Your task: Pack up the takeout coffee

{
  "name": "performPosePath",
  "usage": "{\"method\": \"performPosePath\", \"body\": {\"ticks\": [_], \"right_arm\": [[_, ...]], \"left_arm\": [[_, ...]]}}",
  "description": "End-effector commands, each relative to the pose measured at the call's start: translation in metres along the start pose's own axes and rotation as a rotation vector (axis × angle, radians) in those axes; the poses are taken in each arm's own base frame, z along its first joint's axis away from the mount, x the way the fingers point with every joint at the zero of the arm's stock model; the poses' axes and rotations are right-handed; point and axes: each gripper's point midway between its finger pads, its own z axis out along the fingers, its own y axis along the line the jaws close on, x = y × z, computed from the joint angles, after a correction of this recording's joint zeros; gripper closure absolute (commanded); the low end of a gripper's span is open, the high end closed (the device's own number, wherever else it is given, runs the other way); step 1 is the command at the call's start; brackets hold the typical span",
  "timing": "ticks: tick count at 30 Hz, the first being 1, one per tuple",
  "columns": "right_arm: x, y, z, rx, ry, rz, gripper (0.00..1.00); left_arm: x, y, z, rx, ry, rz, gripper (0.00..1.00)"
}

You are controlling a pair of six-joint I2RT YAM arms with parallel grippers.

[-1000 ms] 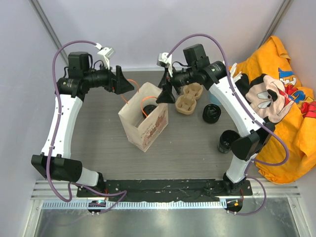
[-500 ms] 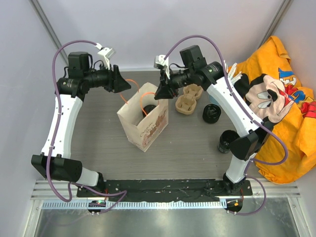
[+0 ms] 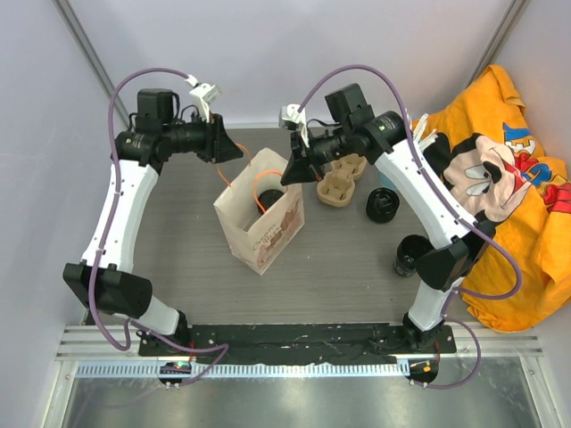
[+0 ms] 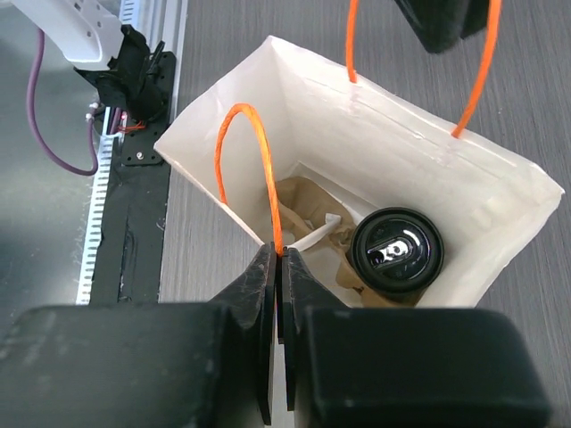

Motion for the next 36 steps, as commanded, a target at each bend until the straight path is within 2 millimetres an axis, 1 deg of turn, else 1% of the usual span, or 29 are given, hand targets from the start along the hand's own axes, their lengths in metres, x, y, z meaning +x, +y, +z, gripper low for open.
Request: {"method": "performPosePath", "body": {"ticks": [1, 5, 9, 11, 15, 17, 19, 20, 21, 23, 26, 28, 31, 32, 33, 35, 36], "right_arm": [[-0.039, 0.031, -0.024, -0.009, -0.076, -0.112, 0.94], [-0.045, 0.038, -0.03, -0.005, -0.085, -0.12, 0.97], [-0.044, 0.042, -0.033, 0.001, -0.079, -0.126, 0.98], [-0.04, 0.044, -0.033, 0.001, -0.07, -0.121, 0.98], [-0.025, 0.048, -0.031, -0.001, -0.038, -0.112, 0.98], [-0.023, 0.049, -0.032, 0.007, -0.03, -0.113, 0.99], [-0.021, 0.052, -0.035, 0.015, -0.025, -0.116, 0.99], [-0.02, 0.051, -0.035, 0.02, -0.022, -0.116, 0.99], [-0.018, 0.052, -0.035, 0.019, -0.02, -0.114, 0.99], [-0.018, 0.053, -0.037, 0.026, -0.021, -0.118, 0.99], [-0.013, 0.055, -0.038, 0.028, -0.009, -0.117, 0.99], [-0.009, 0.057, -0.039, 0.024, 0.002, -0.118, 0.99], [-0.007, 0.06, -0.04, 0.02, 0.006, -0.122, 0.99], [-0.006, 0.061, -0.04, 0.018, 0.006, -0.122, 0.99], [-0.005, 0.061, -0.041, 0.021, 0.009, -0.12, 0.99], [-0.005, 0.063, -0.042, 0.022, 0.009, -0.125, 0.99], [-0.004, 0.063, -0.042, 0.022, 0.012, -0.123, 0.99]], "left_arm": [[-0.015, -0.01, 0.007, 0.034, -0.015, 0.051, 0.7], [-0.018, -0.017, 0.017, 0.052, -0.002, 0.064, 0.73], [-0.02, -0.024, 0.024, 0.073, 0.006, 0.075, 0.76], [-0.019, -0.03, 0.029, 0.09, 0.012, 0.082, 0.76], [-0.016, -0.04, 0.038, 0.114, 0.029, 0.092, 0.76], [-0.014, -0.046, 0.045, 0.132, 0.043, 0.096, 0.76], [-0.018, -0.053, 0.047, 0.143, 0.045, 0.107, 0.77], [-0.016, -0.052, 0.053, 0.146, 0.056, 0.101, 0.78], [-0.019, -0.055, 0.052, 0.154, 0.053, 0.107, 0.78], [-0.019, -0.057, 0.054, 0.162, 0.055, 0.107, 0.79], [-0.02, -0.056, 0.054, 0.153, 0.052, 0.108, 0.8], [-0.023, -0.058, 0.05, 0.143, 0.039, 0.122, 0.77], [-0.027, -0.059, 0.043, 0.123, 0.024, 0.134, 0.68], [-0.028, -0.058, 0.042, 0.115, 0.021, 0.162, 0.63], [-0.029, -0.06, 0.037, 0.11, 0.017, 0.168, 0.54], [-0.03, -0.06, 0.033, 0.105, 0.014, 0.174, 0.43], [-0.031, -0.06, 0.03, 0.109, 0.01, 0.177, 0.36]]}}
